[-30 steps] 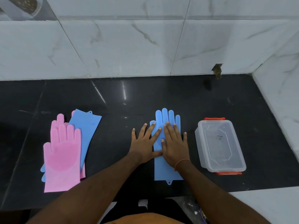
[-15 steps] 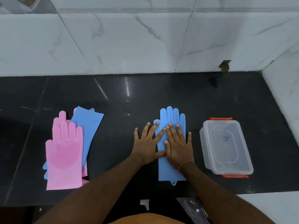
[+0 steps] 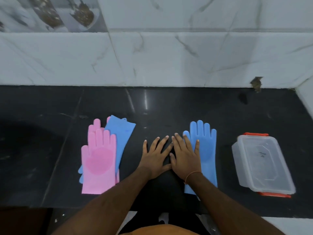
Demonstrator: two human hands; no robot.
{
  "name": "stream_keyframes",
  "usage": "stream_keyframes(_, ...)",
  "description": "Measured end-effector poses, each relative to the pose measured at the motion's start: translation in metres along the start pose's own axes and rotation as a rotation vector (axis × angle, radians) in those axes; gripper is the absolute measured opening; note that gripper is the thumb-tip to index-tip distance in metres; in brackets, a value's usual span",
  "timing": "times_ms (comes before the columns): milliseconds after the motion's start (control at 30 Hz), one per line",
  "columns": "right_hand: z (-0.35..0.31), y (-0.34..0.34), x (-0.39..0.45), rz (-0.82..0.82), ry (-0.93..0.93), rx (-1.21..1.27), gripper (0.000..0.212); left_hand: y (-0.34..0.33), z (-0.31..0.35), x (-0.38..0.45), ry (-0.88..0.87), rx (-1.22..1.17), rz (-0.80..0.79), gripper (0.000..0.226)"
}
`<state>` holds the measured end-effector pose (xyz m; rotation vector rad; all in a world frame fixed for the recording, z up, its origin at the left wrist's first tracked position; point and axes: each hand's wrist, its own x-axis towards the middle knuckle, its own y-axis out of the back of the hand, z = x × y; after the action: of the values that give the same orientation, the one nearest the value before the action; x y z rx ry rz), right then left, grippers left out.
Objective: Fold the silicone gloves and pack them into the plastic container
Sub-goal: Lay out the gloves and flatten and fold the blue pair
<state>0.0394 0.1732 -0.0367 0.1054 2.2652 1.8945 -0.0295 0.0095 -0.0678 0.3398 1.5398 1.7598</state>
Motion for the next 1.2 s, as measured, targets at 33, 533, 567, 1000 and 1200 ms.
stream_keyframes(33, -0.017, 0.002, 0.003, -0.005, 0.016, 0.026, 0.069, 0.002, -0.014, -0.010, 0.023, 0.006, 0.006, 0.088)
stream_keyframes(533, -0.205, -0.014, 0.061, -0.336, -0.325, 0.888, 0.031, 0.032, -0.171, -0.114, 0.402, -0.032, 0.092, 0.083)
stream_keyframes(567, -0.213, -0.015, 0.064, -0.351, -0.407, 0.986, 0.026, 0.032, -0.172, -0.117, 0.394, -0.045, 0.097, 0.081)
stream_keyframes(1000, -0.231, -0.003, 0.080, -0.386, -0.672, 1.332, 0.015, 0.035, -0.206, -0.145, 0.404, 0.069, 0.095, 0.079)
stream_keyframes(1200, -0.231, 0.013, 0.081, -0.389, -0.577, 1.440, 0.010, 0.058, -0.221, -0.136, 0.517, 0.094, 0.151, 0.066)
